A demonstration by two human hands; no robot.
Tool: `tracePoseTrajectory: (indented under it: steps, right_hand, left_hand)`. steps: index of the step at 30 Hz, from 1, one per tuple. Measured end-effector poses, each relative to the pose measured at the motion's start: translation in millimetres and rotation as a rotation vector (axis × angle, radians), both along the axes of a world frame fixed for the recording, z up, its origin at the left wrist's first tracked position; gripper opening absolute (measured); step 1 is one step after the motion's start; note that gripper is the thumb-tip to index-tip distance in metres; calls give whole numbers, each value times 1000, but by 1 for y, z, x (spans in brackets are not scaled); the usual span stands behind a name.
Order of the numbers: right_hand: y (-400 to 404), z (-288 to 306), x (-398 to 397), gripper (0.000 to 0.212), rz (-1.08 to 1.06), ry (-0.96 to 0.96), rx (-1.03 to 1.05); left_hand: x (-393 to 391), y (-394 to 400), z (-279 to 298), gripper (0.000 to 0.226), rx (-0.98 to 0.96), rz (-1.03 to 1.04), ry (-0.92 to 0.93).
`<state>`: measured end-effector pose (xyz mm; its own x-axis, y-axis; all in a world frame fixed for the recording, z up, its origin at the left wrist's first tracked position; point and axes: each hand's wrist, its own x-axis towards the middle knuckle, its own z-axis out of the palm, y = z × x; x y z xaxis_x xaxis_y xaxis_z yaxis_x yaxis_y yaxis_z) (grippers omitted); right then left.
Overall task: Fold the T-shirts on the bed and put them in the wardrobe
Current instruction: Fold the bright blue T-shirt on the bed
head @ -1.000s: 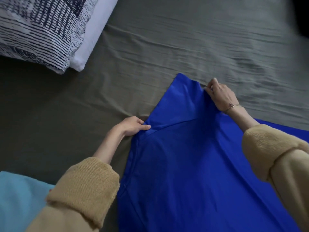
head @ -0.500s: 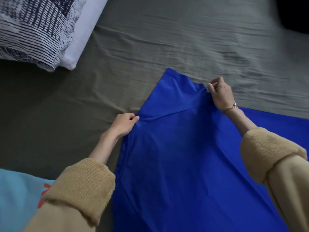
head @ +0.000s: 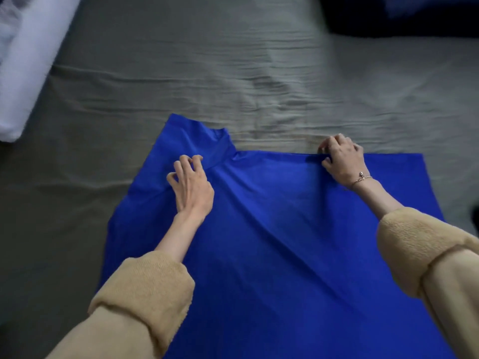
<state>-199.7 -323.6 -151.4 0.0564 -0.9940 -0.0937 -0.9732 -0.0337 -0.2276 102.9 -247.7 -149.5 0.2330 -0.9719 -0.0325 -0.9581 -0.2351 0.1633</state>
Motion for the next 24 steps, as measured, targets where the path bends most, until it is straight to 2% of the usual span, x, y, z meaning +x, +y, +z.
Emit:
tracePoseTrajectory:
  steps: [5,10,13,17,24]
  right_hand:
    - [1,-2,-55,27,22,9,-27]
    - [4,-1,-108,63,67,26,-6]
    - [4,-6,-138,70,67,52,3]
    - [-1,-12,-158,68,65,61,-16]
    - [0,-28,-167,50,98,156,-167]
  left_hand:
    - [-64,-32,-2,51,7,-175,14]
    - [-100,-60,-4,36,56,-278,-21]
    - [-105,-73,-2,25,92,-310,-26]
    - [-103,-81,-5,15,121,-339,-14]
    - [-107,-77,-15,19,61,-353,32]
